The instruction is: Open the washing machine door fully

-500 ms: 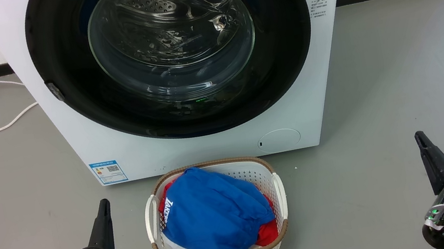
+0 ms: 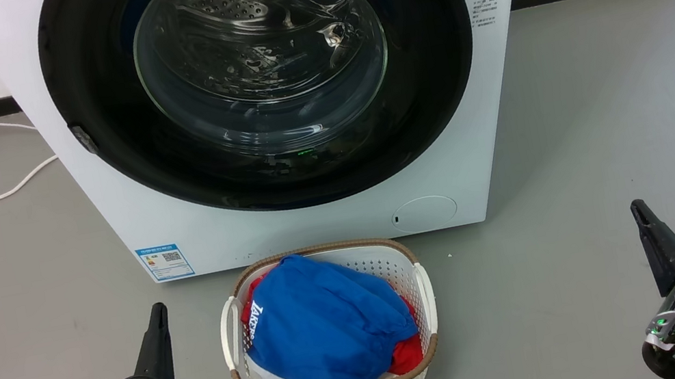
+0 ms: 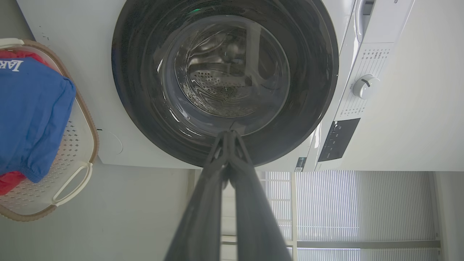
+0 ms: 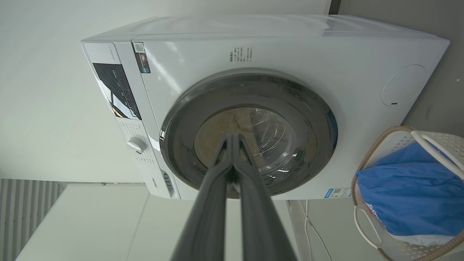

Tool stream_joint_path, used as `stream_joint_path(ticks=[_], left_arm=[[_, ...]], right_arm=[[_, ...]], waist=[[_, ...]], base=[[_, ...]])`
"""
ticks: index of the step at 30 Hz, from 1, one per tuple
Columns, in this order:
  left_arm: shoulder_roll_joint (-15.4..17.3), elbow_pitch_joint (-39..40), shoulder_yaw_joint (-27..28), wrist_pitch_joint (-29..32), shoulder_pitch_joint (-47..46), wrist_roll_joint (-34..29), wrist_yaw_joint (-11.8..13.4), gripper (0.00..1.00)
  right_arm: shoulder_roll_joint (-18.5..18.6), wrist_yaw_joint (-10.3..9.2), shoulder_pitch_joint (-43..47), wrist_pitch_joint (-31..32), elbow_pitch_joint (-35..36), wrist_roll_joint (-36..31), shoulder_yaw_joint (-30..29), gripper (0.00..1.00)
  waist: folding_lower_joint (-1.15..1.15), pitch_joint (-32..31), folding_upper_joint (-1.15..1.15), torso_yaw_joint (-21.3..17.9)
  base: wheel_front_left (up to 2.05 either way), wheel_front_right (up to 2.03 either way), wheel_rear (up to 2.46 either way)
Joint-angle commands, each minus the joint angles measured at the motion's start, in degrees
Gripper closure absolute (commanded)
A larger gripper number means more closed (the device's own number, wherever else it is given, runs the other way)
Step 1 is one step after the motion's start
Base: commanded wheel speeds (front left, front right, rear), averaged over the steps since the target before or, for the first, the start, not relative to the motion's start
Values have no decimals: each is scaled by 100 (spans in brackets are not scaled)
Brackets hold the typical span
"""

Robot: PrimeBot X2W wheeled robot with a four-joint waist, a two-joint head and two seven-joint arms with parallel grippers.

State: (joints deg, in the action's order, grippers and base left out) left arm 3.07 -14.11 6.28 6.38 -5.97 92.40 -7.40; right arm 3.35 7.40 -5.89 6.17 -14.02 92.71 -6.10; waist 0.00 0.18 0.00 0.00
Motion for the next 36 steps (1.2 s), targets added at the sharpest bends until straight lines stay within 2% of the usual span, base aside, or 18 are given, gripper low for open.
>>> stream_joint_path(ticks=[1,18,19,28,36], left_arm=[[-9,-1,27,7,-48,-26,-16,100],[-3,-4,1,1,0,-4,1,100],[-7,-40,-10,-1,19,-4,2,0],[1,34,-298,-234,58,-157,1,0],[8,193,-392,-458,64,-949,-1,0]], right_arm=[[-23,17,-64,21,-8,-34,-9,100],[-6,0,1,15,-2,-3,-10,100],[-7,0,26,13,-34,-2,-4,0],[3,0,142,-199,53,-219,171,0],[59,1,172,-441,131,-1088,287,0]], waist=[[0,0,0,0],[0,0,0,0],[0,0,0,0],[0,-10,0,-6],[0,-22,0,-7]], base=[[0,0,0],[0,0,0],[0,0,0],[0,0,0],[0,0,0]])
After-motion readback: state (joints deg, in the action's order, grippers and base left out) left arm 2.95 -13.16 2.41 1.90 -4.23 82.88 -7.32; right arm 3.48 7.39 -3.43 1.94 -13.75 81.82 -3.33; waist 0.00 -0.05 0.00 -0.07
